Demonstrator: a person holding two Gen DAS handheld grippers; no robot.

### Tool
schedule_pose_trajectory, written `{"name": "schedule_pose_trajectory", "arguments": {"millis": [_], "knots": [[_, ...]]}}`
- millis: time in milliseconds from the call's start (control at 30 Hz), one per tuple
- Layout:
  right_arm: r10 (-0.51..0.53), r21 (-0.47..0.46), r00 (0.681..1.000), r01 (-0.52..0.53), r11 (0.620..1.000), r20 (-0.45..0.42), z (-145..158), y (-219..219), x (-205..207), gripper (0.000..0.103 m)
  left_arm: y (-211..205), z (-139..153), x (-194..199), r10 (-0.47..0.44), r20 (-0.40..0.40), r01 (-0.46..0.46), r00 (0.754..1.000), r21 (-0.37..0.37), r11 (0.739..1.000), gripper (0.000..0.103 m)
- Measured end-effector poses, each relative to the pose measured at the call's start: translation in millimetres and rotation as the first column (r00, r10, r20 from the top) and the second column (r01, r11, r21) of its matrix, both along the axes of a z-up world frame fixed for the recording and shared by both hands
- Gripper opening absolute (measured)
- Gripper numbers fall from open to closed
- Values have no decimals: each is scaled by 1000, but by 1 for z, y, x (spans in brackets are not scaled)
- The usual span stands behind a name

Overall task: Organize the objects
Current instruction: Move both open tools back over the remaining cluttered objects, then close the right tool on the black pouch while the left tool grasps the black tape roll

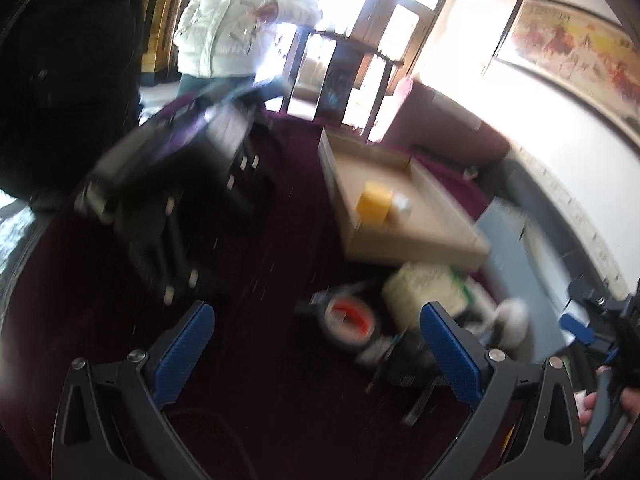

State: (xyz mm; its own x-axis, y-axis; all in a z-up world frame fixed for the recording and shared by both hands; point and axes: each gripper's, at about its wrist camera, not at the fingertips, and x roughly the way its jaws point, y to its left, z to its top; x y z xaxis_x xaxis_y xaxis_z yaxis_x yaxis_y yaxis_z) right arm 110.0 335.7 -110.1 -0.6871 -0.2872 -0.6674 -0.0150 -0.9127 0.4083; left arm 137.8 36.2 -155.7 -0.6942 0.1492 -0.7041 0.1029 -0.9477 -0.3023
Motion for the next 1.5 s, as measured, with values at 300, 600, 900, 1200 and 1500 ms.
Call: {"name": "schedule_pose_trajectory", "arguments": {"millis": [300, 600, 900, 1200, 1500], "knots": [[145, 84, 988, -150, 985, 61, -48, -31, 18, 103, 12, -39, -2, -101, 108, 110, 989, -81, 991, 103], [230, 170, 971, -237, 957, 60, -54, -54, -24, 103, 38, -36, -32, -198, 105, 211, 975, -144, 967, 102], [267, 215, 956, -288, 933, 122, -80, -68, -29, 86, 24, -50, -65, -93, 163, 89, 982, 30, 996, 101], [311, 212, 937, -340, 916, 158, -83, -72, -18, 12, 13, -70, -69, -40, 236, 8, 971, 133, 991, 97], [247, 90, 966, -253, 963, 78, -47, -38, 11, 5, 7, -75, -71, -15, 238, -41, 971, 229, 973, 95]]}}
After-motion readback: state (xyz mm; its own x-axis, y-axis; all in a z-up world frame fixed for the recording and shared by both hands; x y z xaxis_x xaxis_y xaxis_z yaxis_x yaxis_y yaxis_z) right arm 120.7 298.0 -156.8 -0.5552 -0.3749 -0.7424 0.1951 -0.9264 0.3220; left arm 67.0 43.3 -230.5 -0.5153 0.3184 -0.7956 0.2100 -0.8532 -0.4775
